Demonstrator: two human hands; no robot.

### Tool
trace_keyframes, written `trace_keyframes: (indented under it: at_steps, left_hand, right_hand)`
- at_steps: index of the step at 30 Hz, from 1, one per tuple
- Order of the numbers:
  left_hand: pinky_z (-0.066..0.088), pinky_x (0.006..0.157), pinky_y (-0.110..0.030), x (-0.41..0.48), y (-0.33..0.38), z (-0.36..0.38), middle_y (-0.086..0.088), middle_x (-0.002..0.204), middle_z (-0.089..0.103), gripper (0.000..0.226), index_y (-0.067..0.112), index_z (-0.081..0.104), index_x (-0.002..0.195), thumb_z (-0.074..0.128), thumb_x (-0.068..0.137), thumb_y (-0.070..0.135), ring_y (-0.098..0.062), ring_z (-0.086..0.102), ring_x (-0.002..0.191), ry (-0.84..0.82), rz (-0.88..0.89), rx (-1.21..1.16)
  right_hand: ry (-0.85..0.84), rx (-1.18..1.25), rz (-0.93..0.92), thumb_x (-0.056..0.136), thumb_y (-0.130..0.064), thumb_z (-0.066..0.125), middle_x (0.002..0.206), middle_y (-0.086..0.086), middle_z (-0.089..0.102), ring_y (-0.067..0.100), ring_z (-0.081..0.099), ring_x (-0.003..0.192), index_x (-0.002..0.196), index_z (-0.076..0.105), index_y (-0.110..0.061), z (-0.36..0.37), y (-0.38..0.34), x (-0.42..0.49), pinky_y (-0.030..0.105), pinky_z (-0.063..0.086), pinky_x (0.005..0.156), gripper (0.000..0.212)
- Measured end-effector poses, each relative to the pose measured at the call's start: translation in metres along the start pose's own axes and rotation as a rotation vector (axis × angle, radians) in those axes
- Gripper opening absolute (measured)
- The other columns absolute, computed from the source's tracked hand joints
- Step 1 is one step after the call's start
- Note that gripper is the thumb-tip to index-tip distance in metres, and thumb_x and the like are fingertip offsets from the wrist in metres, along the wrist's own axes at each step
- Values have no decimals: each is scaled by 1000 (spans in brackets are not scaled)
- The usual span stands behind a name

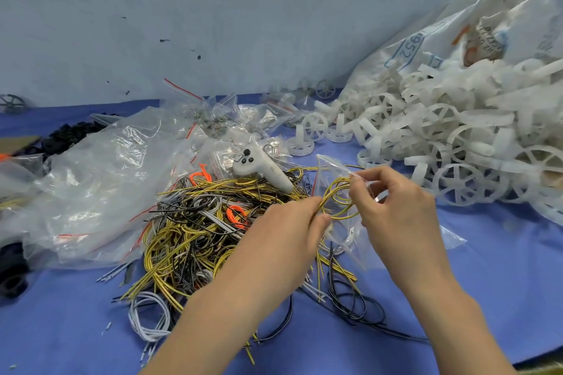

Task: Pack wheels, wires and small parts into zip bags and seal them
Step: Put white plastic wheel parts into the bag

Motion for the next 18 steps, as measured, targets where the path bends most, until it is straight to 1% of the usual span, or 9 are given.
trace_keyframes:
  at_steps: [2,4,6,8,11,13,14,16,18]
  left_hand:
    - [48,81,-42,1,0,-6,3,82,64,28,23,63,108,40,103,38,-22,59,86,-27,-23,66]
    - [48,80,-42,4,1,-8,1,83,64,30,20,64,103,39,104,36,-23,59,86,-39,-44,80]
    - [48,76,-39,7,2,-8,-1,84,64,29,17,64,97,40,104,33,-23,59,84,-38,-63,82]
    - [43,65,-34,11,2,-11,-1,78,62,28,18,64,88,45,102,32,-21,58,76,-24,-83,89]
    - [44,61,-29,20,-2,-21,2,74,66,24,21,71,90,51,100,32,-14,60,69,39,-78,105]
    - [41,55,-21,25,-3,-19,6,68,66,22,23,72,89,54,98,31,-8,59,63,24,-58,54]
    - [39,52,-18,27,-4,-14,9,65,65,23,22,72,85,54,98,30,-5,58,59,-27,-55,11]
    - [33,42,-14,29,-6,0,16,50,59,31,20,67,72,53,98,28,-1,52,44,-152,-65,-69]
    - [33,38,-13,32,-10,10,12,41,53,34,15,63,71,48,100,23,-3,45,34,-224,-111,-188]
  right_hand:
    - [20,-57,-39,93,-33,63,74,-10,62,8,57,72,79,65,-29,-2,-5,-2,36,44,66,15]
    - [14,-88,-67,93,-34,63,74,-12,58,7,55,71,82,66,-29,-2,-10,-4,33,39,63,13]
    - [-16,-138,-95,93,-34,61,75,-11,55,9,54,70,87,68,-27,1,-14,-7,33,38,64,11]
    - [-34,-229,-132,93,-35,58,73,-12,49,15,53,70,91,69,-26,3,-19,-10,35,39,63,14]
    - [-40,-308,-177,94,-34,59,72,-15,41,20,55,71,94,71,-24,5,-25,-15,34,38,61,16]
    - [-52,-313,-180,95,-33,59,76,-14,46,21,58,75,98,72,-23,7,-26,-16,35,40,62,17]
    - [-61,-311,-176,95,-33,58,78,-12,51,21,58,76,100,72,-22,8,-25,-17,36,42,64,18]
    - [-62,-301,-172,96,-33,57,81,-8,59,22,60,79,102,72,-22,8,-25,-18,36,42,66,19]
    - [-74,-286,-164,96,-33,56,86,-7,64,21,60,82,101,71,-23,10,-27,-20,36,40,67,18]
Point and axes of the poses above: each hand's wrist, its own x-axis towards the middle knuckle, its own z-axis out of the palm, y = z × x, the point moved 4 cm from there along x, towards the middle knuckle
